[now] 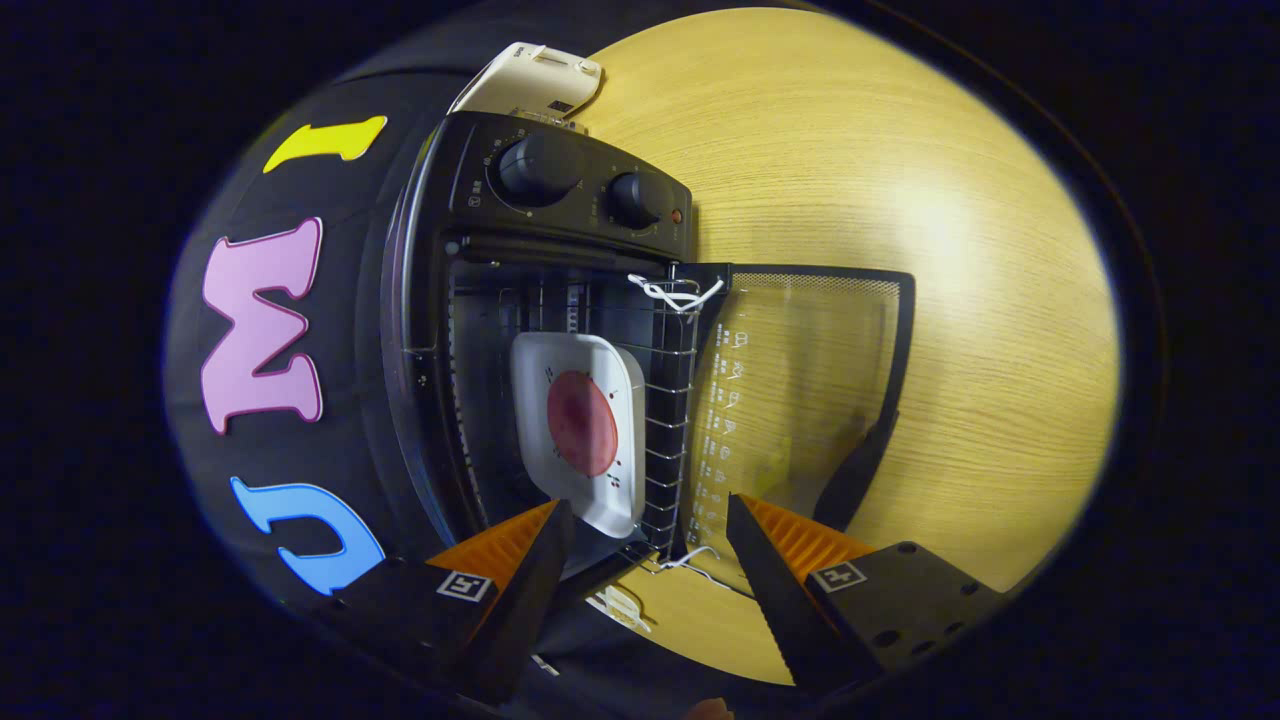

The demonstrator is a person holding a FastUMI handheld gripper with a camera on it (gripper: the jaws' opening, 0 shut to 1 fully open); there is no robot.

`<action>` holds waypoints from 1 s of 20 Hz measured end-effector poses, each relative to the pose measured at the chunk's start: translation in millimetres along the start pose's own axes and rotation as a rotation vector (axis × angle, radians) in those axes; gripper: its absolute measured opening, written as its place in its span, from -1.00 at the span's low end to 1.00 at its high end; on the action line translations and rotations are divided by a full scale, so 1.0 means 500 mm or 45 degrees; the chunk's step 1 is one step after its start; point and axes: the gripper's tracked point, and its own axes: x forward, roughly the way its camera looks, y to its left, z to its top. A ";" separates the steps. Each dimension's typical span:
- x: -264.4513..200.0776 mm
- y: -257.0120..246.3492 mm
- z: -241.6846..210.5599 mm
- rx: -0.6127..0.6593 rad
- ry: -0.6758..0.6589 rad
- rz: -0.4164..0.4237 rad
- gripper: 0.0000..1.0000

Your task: Open the toaster oven, put the food inside, and close the toaster oven door.

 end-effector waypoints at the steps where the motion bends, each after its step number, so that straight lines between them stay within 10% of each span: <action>1: -0.015 -0.003 -0.002 -0.053 0.009 -0.009 0.98; 13: -0.094 -0.164 -0.007 -1.439 -0.076 -0.057 0.98; 20: -0.065 -0.232 -0.035 -1.767 -0.130 -0.097 0.98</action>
